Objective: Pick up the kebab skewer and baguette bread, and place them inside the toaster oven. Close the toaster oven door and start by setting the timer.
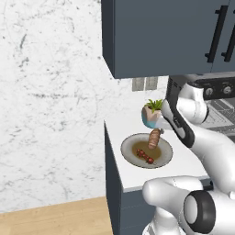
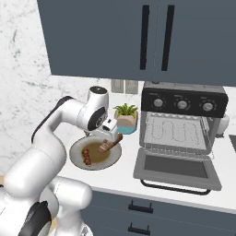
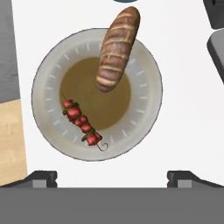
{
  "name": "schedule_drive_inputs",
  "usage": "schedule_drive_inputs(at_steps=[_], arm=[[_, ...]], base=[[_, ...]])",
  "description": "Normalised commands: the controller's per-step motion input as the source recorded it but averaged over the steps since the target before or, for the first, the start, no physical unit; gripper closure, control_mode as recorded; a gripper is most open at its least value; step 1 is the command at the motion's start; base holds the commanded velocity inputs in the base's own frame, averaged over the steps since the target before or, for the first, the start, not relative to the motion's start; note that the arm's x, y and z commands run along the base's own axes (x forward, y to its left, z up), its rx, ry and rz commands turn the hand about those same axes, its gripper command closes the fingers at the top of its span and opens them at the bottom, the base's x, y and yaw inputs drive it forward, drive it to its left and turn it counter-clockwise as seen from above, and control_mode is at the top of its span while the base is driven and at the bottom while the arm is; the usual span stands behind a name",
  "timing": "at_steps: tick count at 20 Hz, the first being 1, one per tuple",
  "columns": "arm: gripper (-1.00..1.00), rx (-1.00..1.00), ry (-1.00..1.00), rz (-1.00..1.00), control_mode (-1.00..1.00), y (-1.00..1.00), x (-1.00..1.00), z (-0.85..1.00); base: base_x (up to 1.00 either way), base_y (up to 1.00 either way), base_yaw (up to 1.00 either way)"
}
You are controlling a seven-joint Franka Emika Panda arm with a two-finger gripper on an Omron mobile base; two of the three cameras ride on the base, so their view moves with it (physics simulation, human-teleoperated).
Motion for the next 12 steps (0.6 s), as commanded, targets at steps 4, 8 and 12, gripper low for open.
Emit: schedule_drive_inputs(at_steps=[4,8,12], arm=[[-1.0,0.0,0.0,0.0,-1.0,0.13,0.42,-0.19],[-1.0,0.0,0.0,-0.03,-1.0,0.05,0.48,-0.1],[-1.0,0.0,0.01,-0.07,-1.0,0.0,0.39,-0.08]], base=[[0.0,0.0,0.0],[0.0,0.0,0.0],[0.0,0.0,0.0]])
